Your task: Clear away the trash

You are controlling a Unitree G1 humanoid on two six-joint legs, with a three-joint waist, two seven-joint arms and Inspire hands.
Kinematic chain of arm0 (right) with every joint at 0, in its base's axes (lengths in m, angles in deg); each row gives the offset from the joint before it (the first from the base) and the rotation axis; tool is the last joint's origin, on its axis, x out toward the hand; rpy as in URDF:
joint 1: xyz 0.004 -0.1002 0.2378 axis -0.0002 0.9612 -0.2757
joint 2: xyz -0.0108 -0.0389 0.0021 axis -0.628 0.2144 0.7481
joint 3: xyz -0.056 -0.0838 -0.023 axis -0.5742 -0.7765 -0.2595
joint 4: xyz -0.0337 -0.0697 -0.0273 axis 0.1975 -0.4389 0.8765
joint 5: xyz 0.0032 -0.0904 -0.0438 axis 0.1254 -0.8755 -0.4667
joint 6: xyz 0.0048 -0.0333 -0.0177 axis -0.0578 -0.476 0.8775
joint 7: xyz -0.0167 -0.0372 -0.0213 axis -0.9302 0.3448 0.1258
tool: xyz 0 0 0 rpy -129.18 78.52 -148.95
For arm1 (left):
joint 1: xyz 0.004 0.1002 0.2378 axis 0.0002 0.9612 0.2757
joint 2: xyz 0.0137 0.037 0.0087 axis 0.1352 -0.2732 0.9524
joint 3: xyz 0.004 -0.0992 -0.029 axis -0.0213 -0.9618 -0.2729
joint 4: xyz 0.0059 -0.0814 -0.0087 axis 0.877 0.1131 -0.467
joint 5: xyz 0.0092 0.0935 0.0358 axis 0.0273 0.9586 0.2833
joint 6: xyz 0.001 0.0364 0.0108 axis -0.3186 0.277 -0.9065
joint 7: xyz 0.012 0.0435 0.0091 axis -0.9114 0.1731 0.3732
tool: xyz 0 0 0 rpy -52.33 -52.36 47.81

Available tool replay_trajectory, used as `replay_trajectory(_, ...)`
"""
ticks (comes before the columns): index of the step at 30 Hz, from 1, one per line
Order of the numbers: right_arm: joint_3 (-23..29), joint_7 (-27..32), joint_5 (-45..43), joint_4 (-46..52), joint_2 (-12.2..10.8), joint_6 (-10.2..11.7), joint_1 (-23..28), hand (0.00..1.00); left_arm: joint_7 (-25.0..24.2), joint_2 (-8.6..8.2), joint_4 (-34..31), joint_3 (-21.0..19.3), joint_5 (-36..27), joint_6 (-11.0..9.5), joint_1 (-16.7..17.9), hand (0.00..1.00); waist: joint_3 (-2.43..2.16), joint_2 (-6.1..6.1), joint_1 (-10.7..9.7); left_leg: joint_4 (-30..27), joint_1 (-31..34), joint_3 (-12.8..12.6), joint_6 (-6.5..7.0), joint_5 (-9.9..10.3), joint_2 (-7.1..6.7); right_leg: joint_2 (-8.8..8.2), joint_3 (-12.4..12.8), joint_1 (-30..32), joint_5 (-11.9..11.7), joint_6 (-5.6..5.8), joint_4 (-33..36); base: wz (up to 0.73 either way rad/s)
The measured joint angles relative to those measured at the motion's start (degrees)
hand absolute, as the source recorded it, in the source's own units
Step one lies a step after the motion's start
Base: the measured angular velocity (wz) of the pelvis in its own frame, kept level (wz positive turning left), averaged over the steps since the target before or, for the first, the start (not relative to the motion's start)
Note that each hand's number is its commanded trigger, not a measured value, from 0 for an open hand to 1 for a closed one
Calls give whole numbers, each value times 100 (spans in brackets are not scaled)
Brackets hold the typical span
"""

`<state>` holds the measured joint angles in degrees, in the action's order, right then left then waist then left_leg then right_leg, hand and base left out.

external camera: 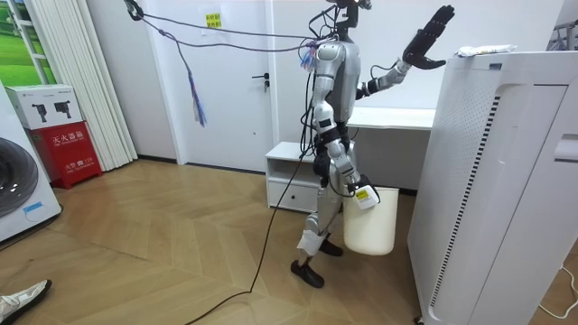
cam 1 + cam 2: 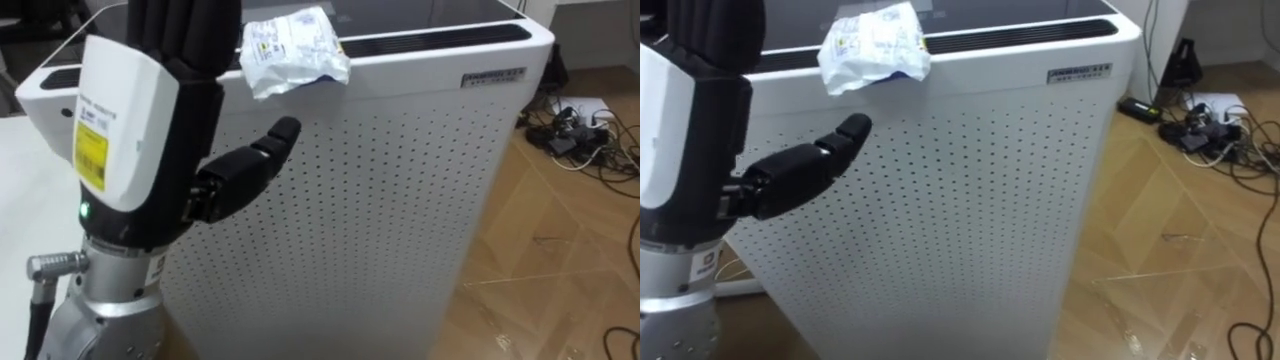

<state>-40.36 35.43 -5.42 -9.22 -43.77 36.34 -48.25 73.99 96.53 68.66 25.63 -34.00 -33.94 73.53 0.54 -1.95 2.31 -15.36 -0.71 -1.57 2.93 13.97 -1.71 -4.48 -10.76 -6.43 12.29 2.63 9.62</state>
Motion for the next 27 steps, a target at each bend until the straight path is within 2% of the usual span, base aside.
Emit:
replay_trajectory(9,-1,-48,-131,72,61,-46,6,100,-331,0,102,126,6,408,0,0,1,-26,-79,130,-119,-14,-14,-9,5,20,134,-13,0,-1,-43,-5)
replay_trajectory(17,-2,-35,-272,72,58,-49,10,100,-447,0,260,242,218,609,-10,0,12,-46,-144,271,-191,-26,-47,-49,17,41,142,-52,-11,-17,-104,0)
replay_trajectory(23,-2,-22,-272,72,63,-55,10,100,-630,0,259,241,215,768,-154,0,11,-105,-192,310,-200,-22,-47,-49,14,40,135,-58,-11,-17,-107,0)
replay_trajectory(27,-2,-22,-293,72,64,-146,16,100,-820,0,257,235,218,846,-182,0,3,-140,-191,365,-305,21,-47,-49,17,45,133,-93,-11,-17,-108,-2)
